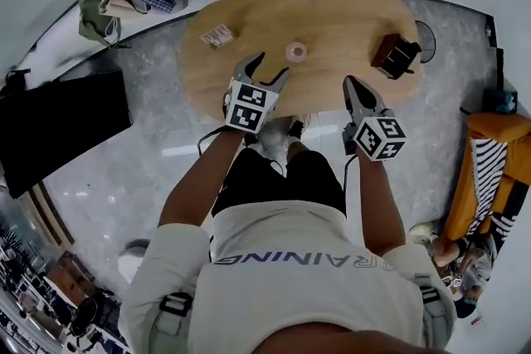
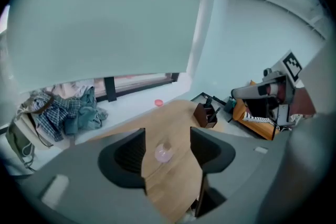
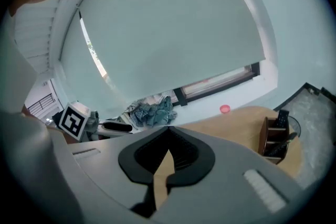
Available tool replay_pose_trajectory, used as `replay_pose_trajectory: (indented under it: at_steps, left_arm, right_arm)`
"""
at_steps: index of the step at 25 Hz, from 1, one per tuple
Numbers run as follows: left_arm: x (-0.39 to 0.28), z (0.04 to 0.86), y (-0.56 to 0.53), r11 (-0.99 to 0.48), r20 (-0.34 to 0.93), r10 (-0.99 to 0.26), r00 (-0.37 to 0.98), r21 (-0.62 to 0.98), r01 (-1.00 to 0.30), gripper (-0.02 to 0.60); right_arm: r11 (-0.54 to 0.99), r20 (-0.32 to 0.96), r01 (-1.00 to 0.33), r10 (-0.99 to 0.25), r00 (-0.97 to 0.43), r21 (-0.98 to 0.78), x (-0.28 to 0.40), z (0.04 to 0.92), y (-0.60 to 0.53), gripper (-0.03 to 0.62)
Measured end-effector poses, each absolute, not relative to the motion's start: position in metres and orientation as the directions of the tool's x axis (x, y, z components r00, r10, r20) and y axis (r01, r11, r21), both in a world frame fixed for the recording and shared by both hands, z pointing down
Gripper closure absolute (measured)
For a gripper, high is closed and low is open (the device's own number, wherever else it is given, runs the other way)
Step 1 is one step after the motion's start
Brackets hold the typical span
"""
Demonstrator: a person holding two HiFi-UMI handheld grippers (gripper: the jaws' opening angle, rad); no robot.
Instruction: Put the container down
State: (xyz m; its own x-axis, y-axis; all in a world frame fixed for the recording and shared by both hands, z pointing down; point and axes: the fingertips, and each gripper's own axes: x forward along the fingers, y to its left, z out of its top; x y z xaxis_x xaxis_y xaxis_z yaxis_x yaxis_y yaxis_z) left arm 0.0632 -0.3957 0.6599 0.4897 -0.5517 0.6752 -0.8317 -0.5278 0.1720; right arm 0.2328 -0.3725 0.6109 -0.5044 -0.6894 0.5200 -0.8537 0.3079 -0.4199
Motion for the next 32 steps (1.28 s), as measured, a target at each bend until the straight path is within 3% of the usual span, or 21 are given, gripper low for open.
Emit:
replay_pose_trajectory:
  at_steps: [4,7,10,19,32]
  left_arm:
    - [0.040,0.581,-0.362,-0.562,0.602,-0.606,0.520,0.138,-0.815,0.400]
    - [0.016,0.522,-0.347,-0.570,0.532,-0.675,0.511,0.063,-0.819,0.539]
    - [-0.001,0.473,-0.338,-0.553,0.462,-0.730,0.503,0.033,-0.833,0.569]
    - [-0.037,0.362,-0.333,-0.525,0.286,-0.807,0.516,0.050,-0.849,0.578]
    - [-0.037,0.354,-0.349,-0.531,0.273,-0.802,0.531,0.082,-0.843,0.578]
  right_arm:
    - [0.348,0.451,-0.858,-0.739,-0.499,-0.379,0.208,0.540,-0.361,0.579]
    - [0.374,0.390,-0.860,-0.777,-0.494,-0.346,0.190,0.492,-0.353,0.579]
    - [0.404,0.323,-0.861,-0.807,-0.494,-0.308,0.184,0.448,-0.348,0.579]
    - [0.449,0.173,-0.872,-0.860,-0.481,-0.195,0.161,0.347,-0.350,0.579]
    - [0.456,0.173,-0.879,-0.863,-0.475,-0.141,0.148,0.322,-0.353,0.579]
